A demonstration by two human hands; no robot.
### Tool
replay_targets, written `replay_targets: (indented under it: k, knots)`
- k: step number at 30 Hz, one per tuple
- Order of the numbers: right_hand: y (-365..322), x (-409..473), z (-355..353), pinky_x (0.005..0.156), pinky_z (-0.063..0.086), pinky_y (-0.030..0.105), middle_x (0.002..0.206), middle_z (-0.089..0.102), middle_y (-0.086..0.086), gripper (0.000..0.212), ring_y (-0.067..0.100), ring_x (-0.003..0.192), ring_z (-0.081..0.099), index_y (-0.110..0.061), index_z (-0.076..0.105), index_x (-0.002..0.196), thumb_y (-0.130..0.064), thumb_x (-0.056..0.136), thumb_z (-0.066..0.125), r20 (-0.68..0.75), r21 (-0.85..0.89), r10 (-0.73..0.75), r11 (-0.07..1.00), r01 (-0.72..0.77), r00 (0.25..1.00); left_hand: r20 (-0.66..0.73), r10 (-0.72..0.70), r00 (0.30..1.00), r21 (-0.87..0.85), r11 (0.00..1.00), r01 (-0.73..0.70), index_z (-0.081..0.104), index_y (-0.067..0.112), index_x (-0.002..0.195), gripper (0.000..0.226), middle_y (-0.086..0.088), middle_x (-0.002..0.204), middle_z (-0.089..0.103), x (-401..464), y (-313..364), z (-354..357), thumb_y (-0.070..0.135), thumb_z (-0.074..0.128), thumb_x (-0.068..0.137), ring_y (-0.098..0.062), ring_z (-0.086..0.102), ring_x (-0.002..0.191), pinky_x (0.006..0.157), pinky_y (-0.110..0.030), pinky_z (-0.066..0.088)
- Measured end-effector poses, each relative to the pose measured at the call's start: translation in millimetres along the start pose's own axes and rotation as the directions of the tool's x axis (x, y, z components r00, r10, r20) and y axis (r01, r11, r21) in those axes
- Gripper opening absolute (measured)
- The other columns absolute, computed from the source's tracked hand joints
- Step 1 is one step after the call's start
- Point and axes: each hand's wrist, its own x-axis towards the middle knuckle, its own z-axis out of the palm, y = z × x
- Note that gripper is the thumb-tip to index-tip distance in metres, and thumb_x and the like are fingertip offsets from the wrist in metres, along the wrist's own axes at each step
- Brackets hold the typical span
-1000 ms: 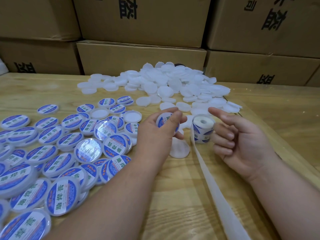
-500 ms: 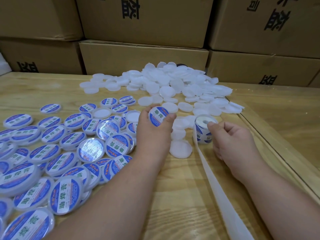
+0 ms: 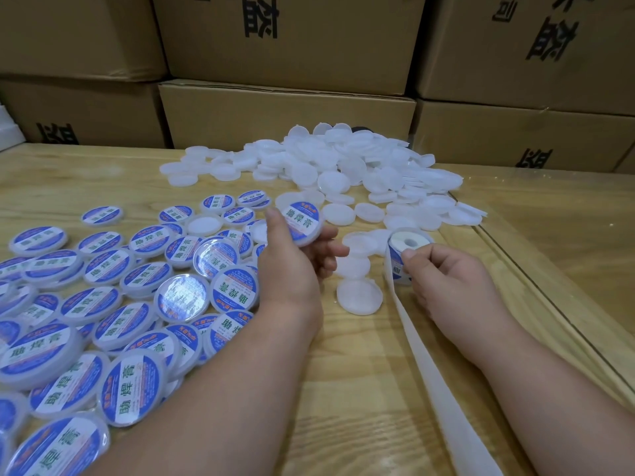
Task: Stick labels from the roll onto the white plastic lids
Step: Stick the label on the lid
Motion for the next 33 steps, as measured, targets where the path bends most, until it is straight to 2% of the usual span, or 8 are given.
replay_targets:
  k: [3, 7, 12, 15, 18, 21, 25, 33]
  knots:
    - [1, 0, 1, 0.045, 0.031, 0.023, 0.054, 0.038, -0.006, 0.025, 0.011, 0.048, 0.030, -0.016, 0.064, 0.079, -0.034, 0.096, 0.066, -0.029, -0.011, -0.027, 1.000, 0.027, 0.999, -0.077, -0.013, 0.997, -0.034, 0.999, 0.011, 0.072, 0.021, 0.054, 0.078, 0.001, 0.049, 0.059, 3, 0, 1, 0.070, 0.031, 0.099, -0.011, 0.053, 0.043, 0.043, -0.022, 0.042]
    - [0, -1, 3, 0.039, 0.029, 0.014, 0.047, 0.041, -0.011, 0.020, 0.006, 0.041, 0.029, -0.025, 0.068, 0.074, -0.028, 0.095, 0.069, -0.037, -0.007, -0.062, 0.998, 0.061, 0.997, -0.135, -0.039, 0.990, -0.121, 0.992, 0.023, 0.059, 0.018, 0.092, 0.049, 0.000, 0.051, 0.058, 8, 0, -1, 0.059, 0.035, 0.104, -0.013, 0.046, 0.041, 0.043, -0.023, 0.038]
    - [0, -1, 3, 0.039, 0.030, 0.015, 0.047, 0.043, -0.011, 0.020, 0.006, 0.041, 0.031, -0.030, 0.070, 0.075, -0.026, 0.094, 0.070, -0.034, -0.014, -0.058, 0.998, 0.058, 0.998, -0.110, -0.091, 0.990, -0.240, 0.969, 0.062, 0.058, 0.024, 0.110, 0.032, -0.003, 0.056, 0.063, 8, 4, -2, 0.051, 0.040, 0.105, -0.012, 0.047, 0.043, 0.045, -0.022, 0.039]
    - [0, -1, 2, 0.038, 0.030, 0.016, 0.047, 0.041, -0.010, 0.022, 0.007, 0.040, 0.029, -0.033, 0.071, 0.074, -0.026, 0.095, 0.069, -0.039, -0.014, -0.042, 0.999, 0.041, 0.998, -0.075, -0.064, 0.995, -0.155, 0.987, 0.051, 0.061, 0.025, 0.111, 0.022, -0.003, 0.060, 0.066, 6, 5, 1, 0.039, 0.046, 0.104, -0.011, 0.049, 0.048, 0.048, -0.023, 0.041]
    - [0, -1, 2, 0.039, 0.032, 0.015, 0.047, 0.042, -0.011, 0.021, 0.007, 0.040, 0.031, -0.032, 0.073, 0.077, -0.025, 0.096, 0.067, -0.040, -0.010, -0.027, 1.000, 0.027, 0.999, 0.008, 0.108, 0.994, 0.170, 0.980, -0.108, 0.066, 0.025, 0.098, 0.015, 0.005, 0.066, 0.068, -2, -3, 5, 0.021, 0.051, 0.100, -0.010, 0.054, 0.061, 0.056, -0.023, 0.042]
    - [-1, -1, 2, 0.044, 0.035, 0.017, 0.050, 0.048, -0.011, 0.019, 0.008, 0.044, 0.037, -0.023, 0.073, 0.079, -0.021, 0.096, 0.066, -0.039, 0.018, -0.012, 1.000, 0.013, 0.999, 0.204, 0.240, 0.949, 0.555, 0.771, -0.314, 0.064, 0.032, 0.090, 0.015, 0.017, 0.077, 0.066, -15, -15, 9, 0.023, 0.052, 0.088, -0.004, 0.059, 0.078, 0.070, -0.022, 0.045]
    - [-3, -3, 3, 0.050, 0.030, 0.026, 0.056, 0.042, 0.001, 0.021, 0.017, 0.052, 0.033, -0.020, 0.066, 0.072, -0.026, 0.092, 0.066, -0.017, 0.029, -0.034, 0.999, 0.035, 0.999, 0.457, 0.147, 0.877, 0.859, 0.185, -0.478, 0.055, 0.038, 0.107, 0.037, 0.017, 0.099, 0.051, -26, -20, 13, 0.035, 0.044, 0.072, -0.015, 0.043, 0.103, 0.091, -0.032, 0.040]
    - [-6, -4, 3, 0.050, 0.038, 0.022, 0.062, 0.053, 0.004, 0.029, 0.012, 0.056, 0.043, -0.016, 0.071, 0.074, -0.041, 0.090, 0.070, -0.046, -0.070, -0.066, 0.996, 0.063, 0.997, 0.485, -0.004, 0.875, 0.871, -0.088, -0.483, 0.048, 0.036, 0.126, 0.045, 0.005, 0.121, 0.042, -30, -21, 10, 0.044, 0.052, 0.082, -0.022, 0.039, 0.115, 0.098, -0.037, 0.032]
